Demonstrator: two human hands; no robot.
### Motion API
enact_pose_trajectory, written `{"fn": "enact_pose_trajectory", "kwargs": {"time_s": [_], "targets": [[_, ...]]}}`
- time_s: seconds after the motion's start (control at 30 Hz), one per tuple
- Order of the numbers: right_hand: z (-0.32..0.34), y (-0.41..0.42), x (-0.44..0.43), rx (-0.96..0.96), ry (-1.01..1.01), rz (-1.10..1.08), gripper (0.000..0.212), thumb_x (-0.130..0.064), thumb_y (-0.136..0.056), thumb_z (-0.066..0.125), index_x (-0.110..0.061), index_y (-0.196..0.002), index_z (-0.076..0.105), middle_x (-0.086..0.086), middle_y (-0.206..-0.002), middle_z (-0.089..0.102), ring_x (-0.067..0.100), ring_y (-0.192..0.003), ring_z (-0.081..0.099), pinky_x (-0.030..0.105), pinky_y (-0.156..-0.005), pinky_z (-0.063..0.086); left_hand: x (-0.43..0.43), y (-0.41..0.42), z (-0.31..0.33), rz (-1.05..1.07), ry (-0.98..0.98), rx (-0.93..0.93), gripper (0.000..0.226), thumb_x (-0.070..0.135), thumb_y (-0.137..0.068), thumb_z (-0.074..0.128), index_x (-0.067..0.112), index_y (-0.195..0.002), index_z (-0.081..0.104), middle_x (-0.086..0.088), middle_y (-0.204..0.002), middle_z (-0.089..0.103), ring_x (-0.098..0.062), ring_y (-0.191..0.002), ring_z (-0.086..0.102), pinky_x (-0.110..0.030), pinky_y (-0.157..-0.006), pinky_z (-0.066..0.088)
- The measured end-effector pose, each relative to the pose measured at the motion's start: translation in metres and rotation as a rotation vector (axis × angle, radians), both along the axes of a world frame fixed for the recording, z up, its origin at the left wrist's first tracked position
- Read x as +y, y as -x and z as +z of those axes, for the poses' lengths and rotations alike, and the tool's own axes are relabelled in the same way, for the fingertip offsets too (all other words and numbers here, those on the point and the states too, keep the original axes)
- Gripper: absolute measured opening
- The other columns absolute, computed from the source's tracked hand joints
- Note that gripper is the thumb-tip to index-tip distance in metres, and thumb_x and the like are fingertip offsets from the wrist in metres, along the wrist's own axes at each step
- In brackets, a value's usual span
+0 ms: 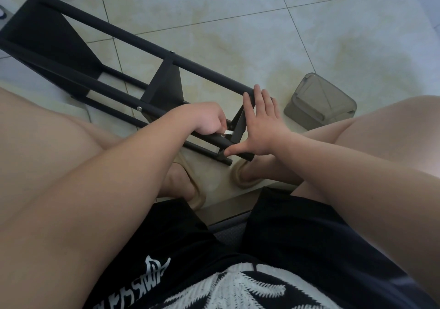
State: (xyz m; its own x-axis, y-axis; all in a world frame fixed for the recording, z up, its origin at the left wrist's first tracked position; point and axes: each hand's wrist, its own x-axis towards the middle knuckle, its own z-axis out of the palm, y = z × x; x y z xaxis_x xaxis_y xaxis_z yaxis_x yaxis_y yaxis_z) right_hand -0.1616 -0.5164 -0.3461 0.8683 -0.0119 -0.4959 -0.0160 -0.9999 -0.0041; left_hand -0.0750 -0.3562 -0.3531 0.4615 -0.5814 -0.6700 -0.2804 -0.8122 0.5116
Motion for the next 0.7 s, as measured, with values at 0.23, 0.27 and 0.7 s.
{"fn": "enact_pose_trajectory", "kwargs": {"time_s": [0.23,0.27,0.7], "targets": [[0.0,-0.002,0.0,0.011,0.007,0.001,0.159,-0.104,-0.046,0.047,-0.012,-0.158,-0.02,0.018,-0.162,-0.033,0.036,-0.151,-0.027,0.049,-0.121,-0.015,-0.004,0.001,0.0,0.051,0.085,-0.1,0.016,0.015,-0.092,0.063,0.027,-0.091,0.073,0.013,-0.084,0.065,-0.007,-0.078,0.058,-0.028,-0.076,0.042],[0.0,-0.002,-0.001,0.009,0.006,0.001,0.159,-0.104,-0.047,0.047,-0.012,-0.158,-0.02,0.018,-0.162,-0.033,0.036,-0.151,-0.027,0.049,-0.121,-0.015,-0.006,0.002,0.0,0.058,0.093,-0.101,0.017,0.015,-0.093,0.061,0.028,-0.093,0.072,0.013,-0.085,0.064,-0.007,-0.079,0.058,-0.028,-0.076,0.042],[0.0,-0.001,-0.001,0.004,-0.002,0.005,0.159,-0.104,-0.047,0.047,-0.011,-0.158,-0.019,0.019,-0.162,-0.032,0.036,-0.151,-0.026,0.049,-0.121,-0.014,-0.016,0.009,-0.015,0.49,0.211,0.094,0.02,0.028,-0.096,0.056,0.023,-0.085,0.072,0.002,-0.089,0.078,-0.018,-0.09,0.072,-0.037,-0.086,0.053]]}}
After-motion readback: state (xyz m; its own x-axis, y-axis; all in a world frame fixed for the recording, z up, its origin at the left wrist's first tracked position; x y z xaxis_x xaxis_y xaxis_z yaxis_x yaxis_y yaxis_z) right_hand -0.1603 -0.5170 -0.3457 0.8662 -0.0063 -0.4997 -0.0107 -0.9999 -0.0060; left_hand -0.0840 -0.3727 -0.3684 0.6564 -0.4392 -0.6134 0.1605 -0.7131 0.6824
